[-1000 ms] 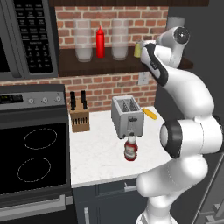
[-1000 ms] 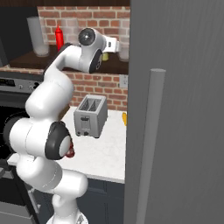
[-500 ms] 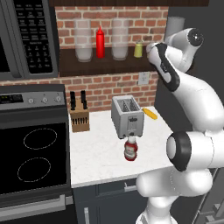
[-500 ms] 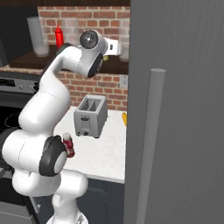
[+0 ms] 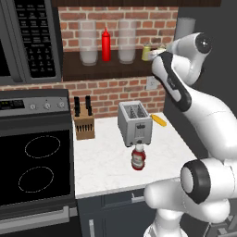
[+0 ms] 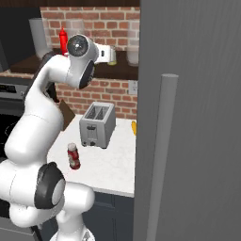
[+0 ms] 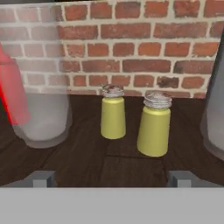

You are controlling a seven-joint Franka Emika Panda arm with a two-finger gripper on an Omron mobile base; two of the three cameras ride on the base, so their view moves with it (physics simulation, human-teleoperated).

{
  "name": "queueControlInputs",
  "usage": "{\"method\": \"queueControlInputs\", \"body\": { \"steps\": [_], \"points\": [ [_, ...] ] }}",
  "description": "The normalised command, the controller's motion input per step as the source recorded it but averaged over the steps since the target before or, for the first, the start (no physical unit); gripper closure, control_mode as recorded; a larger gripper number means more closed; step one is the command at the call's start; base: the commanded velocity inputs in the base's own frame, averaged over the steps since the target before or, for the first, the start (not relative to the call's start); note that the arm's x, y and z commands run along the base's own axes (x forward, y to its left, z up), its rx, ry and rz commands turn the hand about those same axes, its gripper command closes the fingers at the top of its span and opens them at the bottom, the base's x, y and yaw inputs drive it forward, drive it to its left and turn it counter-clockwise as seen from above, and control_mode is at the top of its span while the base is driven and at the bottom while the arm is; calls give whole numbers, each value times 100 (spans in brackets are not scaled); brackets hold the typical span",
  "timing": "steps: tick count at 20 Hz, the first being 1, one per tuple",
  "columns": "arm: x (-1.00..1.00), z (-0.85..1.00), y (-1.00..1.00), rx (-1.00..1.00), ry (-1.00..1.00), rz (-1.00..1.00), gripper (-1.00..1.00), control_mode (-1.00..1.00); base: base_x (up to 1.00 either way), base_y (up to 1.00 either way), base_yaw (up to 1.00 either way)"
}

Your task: Put the shaker and condiment bottle from the counter next to their counterparts in the cabinet.

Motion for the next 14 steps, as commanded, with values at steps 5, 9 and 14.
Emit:
{"method": "queueControlInputs", "body": {
  "steps": [5, 9, 14],
  "points": [
    [-48, 0, 47, -1, -1, 2, -100, -100, 0, 0, 0],
    [-64, 0, 11, -2, -6, 0, -100, -100, 0, 0, 0],
    [-90, -10, 0, 0, -9, 0, -100, -100, 0, 0, 0]
  ]
}}
